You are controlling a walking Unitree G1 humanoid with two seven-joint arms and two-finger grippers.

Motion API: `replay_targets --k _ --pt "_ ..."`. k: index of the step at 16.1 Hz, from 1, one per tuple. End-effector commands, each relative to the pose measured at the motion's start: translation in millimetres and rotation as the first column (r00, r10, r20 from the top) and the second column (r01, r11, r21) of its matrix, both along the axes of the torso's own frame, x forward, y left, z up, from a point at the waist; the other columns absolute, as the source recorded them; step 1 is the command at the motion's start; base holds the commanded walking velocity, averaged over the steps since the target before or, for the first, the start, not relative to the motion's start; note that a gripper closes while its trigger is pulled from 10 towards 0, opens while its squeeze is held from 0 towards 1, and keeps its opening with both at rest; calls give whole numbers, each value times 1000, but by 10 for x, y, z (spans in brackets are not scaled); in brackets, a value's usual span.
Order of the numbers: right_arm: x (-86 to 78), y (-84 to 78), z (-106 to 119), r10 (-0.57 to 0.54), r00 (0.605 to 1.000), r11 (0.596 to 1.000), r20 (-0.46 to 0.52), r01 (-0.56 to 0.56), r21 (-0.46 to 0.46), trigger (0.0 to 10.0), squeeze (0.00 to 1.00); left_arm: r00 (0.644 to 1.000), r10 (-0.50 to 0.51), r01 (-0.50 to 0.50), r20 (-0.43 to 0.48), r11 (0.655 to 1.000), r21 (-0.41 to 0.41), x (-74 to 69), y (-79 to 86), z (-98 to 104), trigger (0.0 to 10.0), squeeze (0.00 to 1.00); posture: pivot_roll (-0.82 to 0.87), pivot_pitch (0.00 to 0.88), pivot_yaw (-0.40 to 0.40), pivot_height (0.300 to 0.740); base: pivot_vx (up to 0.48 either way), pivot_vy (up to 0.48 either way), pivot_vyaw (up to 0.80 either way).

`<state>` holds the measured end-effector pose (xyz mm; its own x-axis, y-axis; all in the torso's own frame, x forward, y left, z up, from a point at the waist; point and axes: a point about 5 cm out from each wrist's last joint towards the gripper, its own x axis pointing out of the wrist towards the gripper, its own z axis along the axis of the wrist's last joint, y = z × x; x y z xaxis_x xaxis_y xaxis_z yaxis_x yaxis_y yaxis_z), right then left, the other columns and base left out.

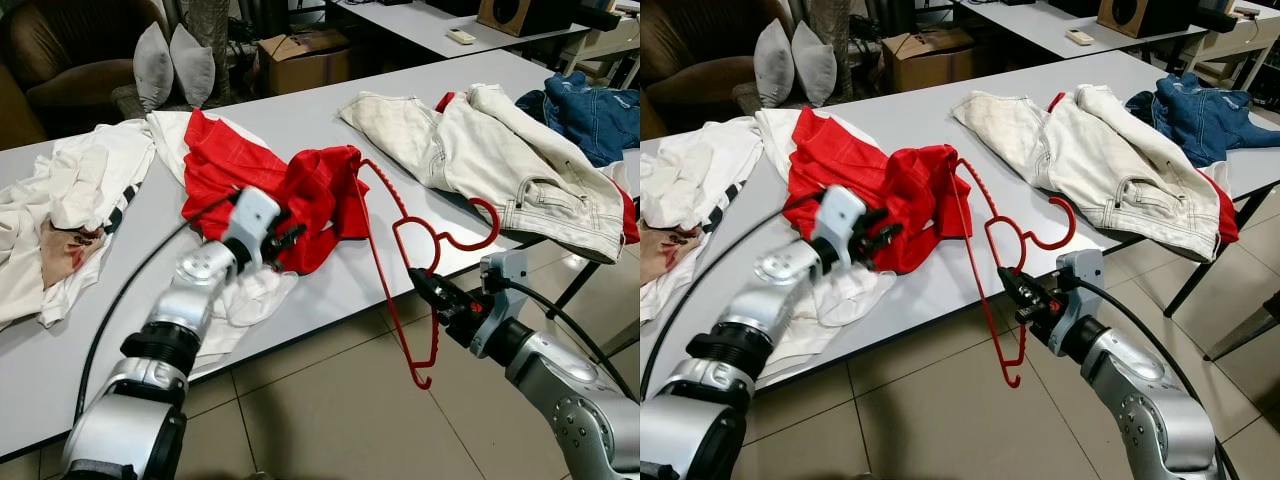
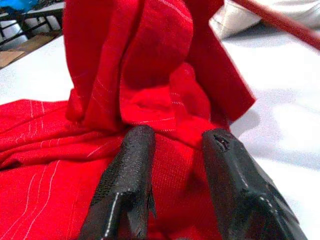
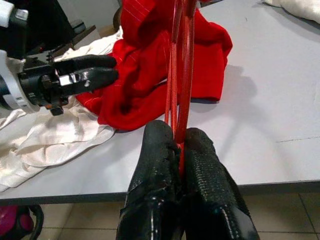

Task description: Hang hanger

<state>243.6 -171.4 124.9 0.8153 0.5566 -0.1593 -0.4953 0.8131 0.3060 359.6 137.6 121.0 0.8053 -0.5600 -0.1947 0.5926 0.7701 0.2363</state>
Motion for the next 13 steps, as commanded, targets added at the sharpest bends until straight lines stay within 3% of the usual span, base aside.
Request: replay_targets --k 1,3,4,7,8,9,10,13 --pt "6 -29 22 -21 1000 1000 12 21 10 10000 0 999 27 -27 -34 1000 14 -11 2 -68 10000 0 -294 0 75 740 0 0 0" --pt "6 -21 32 -23 1000 1000 19 22 16 10000 0 995 87 -84 -53 995 61 -18 13 -137 10000 0 -297 0 86 740 0 0 0" --pt "-2 -20 41 -24 999 1000 23 24 19 10000 0 993 115 -111 -14 979 169 -14 52 -161 10000 0 -298 0 90 740 0 0 0" --pt "-23 -22 37 -33 999 999 26 32 23 10000 0 993 116 -112 -17 978 178 -9 38 -171 10000 0 -300 0 103 740 0 0 0" --pt "-24 -21 37 -34 999 999 27 33 24 10000 0 993 113 -108 -18 978 177 -10 29 -172 7451 0 -301 0 104 740 0 0 0" --pt "-26 -17 34 -37 999 999 27 36 26 10000 0 993 112 -108 -25 983 150 -12 -3 -172 3216 0 -300 0 105 740 0 0 0" --pt "-28 -14 34 -38 999 999 27 37 27 10000 0 994 102 -96 -35 986 133 -17 -28 -174 0 0 -300 0 106 740 0 0 0" --pt "-32 -6 29 -39 999 999 26 38 30 10000 0 997 69 -64 -47 992 105 -38 -79 -184 0 0 -295 0 107 740 0 0 0"
